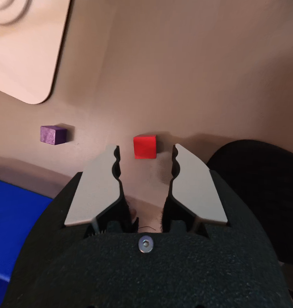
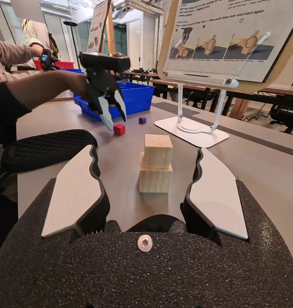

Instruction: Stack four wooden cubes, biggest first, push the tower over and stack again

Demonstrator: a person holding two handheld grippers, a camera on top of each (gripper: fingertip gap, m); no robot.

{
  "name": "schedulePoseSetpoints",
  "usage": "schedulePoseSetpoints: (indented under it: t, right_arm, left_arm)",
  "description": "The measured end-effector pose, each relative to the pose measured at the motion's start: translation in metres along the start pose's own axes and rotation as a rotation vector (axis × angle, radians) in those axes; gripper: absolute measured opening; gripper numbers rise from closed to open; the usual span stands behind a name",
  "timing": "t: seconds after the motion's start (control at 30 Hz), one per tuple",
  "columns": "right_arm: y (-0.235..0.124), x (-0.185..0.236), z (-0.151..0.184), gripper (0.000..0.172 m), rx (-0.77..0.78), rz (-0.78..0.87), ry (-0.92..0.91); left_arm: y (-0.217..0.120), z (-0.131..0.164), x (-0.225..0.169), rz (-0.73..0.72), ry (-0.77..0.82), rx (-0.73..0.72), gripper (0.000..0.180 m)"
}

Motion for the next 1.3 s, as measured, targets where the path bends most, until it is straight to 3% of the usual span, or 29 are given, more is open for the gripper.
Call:
schedulePoseSetpoints:
  t: [0.3, 0.4, 0.57, 0.7, 0.9, 1.07, 1.3]
  right_arm:
    - [0.000, 0.000, 0.000, 0.110, 0.002, -0.001, 0.002]
    - [0.000, 0.000, 0.000, 0.110, 0.002, -0.001, 0.003]
    - [0.001, 0.000, 0.001, 0.110, 0.008, -0.002, 0.002]
    - [0.001, 0.000, 0.001, 0.110, 0.009, -0.004, -0.001]
    - [0.001, 0.001, 0.000, 0.109, 0.004, -0.007, -0.002]
    - [0.001, 0.000, 0.000, 0.109, 0.003, -0.010, 0.004]
    - [0.001, 0.000, 0.000, 0.109, -0.003, -0.013, 0.007]
  left_arm:
    - [0.013, 0.007, 0.003, 0.088, -0.033, -0.021, 0.028]
    - [0.009, 0.001, 0.000, 0.111, -0.014, -0.056, 0.027]
    - [-0.028, -0.046, -0.020, 0.163, 0.115, -0.162, 0.027]
    - [-0.057, -0.101, -0.060, 0.217, 0.405, -0.209, 0.027]
    - [-0.052, -0.163, -0.090, 0.261, 0.779, -0.139, 0.027]
    - [-0.041, -0.190, -0.102, 0.349, 0.905, -0.080, 0.028]
    - [-0.027, -0.202, -0.105, 0.438, 0.970, -0.067, 0.027]
Point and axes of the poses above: each gripper's, where its closed fingertips meet, y out along the fingers, z out of its underside, x = y × z across the jaws, the point moved 4 cm from there along -y, back along the fingers, and after that the axes turned 4 degrees about z, right-handed, at the moved point
